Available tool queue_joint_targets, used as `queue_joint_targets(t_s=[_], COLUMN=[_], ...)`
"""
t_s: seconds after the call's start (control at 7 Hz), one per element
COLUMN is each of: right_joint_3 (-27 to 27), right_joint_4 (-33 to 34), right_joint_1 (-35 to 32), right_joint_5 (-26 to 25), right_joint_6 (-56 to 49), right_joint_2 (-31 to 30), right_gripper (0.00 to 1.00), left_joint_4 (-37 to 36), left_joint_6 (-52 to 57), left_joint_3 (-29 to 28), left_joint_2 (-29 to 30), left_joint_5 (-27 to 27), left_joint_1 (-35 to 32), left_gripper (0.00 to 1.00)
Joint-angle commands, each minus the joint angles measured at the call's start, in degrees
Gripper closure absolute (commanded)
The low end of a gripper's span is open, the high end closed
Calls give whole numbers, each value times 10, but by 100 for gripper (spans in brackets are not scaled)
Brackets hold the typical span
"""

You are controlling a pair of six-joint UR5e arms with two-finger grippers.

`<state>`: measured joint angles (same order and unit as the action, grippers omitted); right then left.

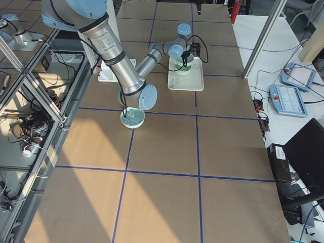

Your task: Stack green bowls together

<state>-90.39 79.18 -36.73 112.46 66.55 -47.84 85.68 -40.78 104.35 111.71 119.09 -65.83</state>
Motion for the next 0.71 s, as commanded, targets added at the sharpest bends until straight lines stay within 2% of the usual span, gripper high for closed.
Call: queue_joint_targets(t_s=[0.0,0.29,0.43,0.57], right_joint_3=[0,-11,-49,-106], right_joint_4=[-1,14,71,122], right_joint_1=[8,-10,-34,-68], right_joint_5=[-13,-2,14,29], right_joint_6=[1,0,-22,-103], right_joint_2=[-1,-7,-29,-69], right_gripper=[0,0,0,0], left_joint_4=[0,0,0,-3], left_joint_6=[0,1,2,30], left_joint_3=[0,0,1,3], left_joint_2=[0,-1,-2,-5], left_joint_5=[0,1,2,7], left_joint_1=[0,0,-5,-19], left_gripper=[0,0,0,0])
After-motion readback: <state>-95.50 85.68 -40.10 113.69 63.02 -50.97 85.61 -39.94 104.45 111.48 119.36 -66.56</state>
